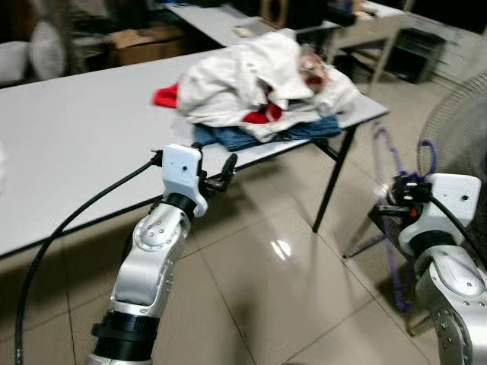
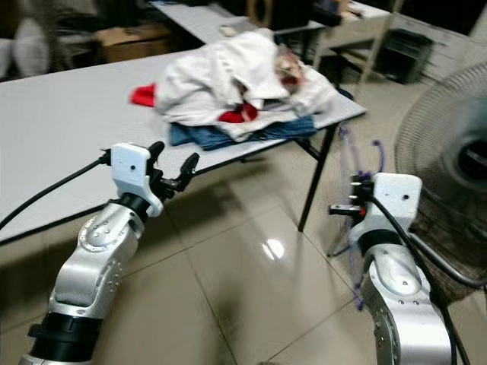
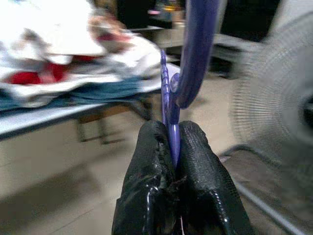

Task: Hang hanger

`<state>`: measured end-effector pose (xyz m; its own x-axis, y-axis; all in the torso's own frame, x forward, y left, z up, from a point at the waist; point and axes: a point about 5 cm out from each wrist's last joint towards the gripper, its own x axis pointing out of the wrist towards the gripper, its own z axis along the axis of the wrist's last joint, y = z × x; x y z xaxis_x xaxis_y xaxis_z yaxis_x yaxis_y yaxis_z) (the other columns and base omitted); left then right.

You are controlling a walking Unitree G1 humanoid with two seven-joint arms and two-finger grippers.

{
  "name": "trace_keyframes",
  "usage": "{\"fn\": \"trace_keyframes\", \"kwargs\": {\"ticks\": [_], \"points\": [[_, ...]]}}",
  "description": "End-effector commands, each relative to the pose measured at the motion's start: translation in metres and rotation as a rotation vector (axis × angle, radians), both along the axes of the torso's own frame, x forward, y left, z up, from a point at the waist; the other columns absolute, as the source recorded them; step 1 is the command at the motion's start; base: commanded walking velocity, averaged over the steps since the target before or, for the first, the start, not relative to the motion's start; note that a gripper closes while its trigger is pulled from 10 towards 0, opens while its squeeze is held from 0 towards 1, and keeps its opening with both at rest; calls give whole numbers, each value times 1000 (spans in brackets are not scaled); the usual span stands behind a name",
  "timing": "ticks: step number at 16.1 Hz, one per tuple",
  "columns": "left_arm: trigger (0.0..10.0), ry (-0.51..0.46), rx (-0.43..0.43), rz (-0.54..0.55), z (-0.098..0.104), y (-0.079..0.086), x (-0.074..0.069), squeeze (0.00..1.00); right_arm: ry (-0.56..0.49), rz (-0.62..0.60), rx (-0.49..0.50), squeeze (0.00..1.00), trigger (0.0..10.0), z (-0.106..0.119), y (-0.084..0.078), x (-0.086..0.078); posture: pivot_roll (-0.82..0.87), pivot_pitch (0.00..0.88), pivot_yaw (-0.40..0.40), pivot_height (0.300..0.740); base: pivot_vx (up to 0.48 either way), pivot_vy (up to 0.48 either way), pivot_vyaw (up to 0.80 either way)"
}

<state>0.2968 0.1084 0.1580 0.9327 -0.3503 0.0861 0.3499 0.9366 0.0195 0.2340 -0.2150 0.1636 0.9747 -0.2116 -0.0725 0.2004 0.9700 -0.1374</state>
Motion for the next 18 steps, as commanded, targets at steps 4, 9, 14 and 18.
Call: {"fn": "trace_keyframes", "kwargs": {"ticks": [4,9,14,18], "points": [[10000,-13,15,20,2,3,3,0,-45,-41,-79,0,10000,5,-1,4,-115,0,-5,740,393,0,0],[10000,-9,-41,-48,4,-3,-1,1000,-22,17,-5,0,10000,1,3,3,-116,0,-5,740,431,0,0],[10000,-20,-15,-13,4,-2,2,1000,-38,37,-7,0,10000,4,5,4,-119,0,-8,740,451,0,0],[10000,-22,-15,2,4,-1,3,1000,-38,52,-11,0,10000,5,6,5,-121,0,-14,740,442,0,-800]]}}
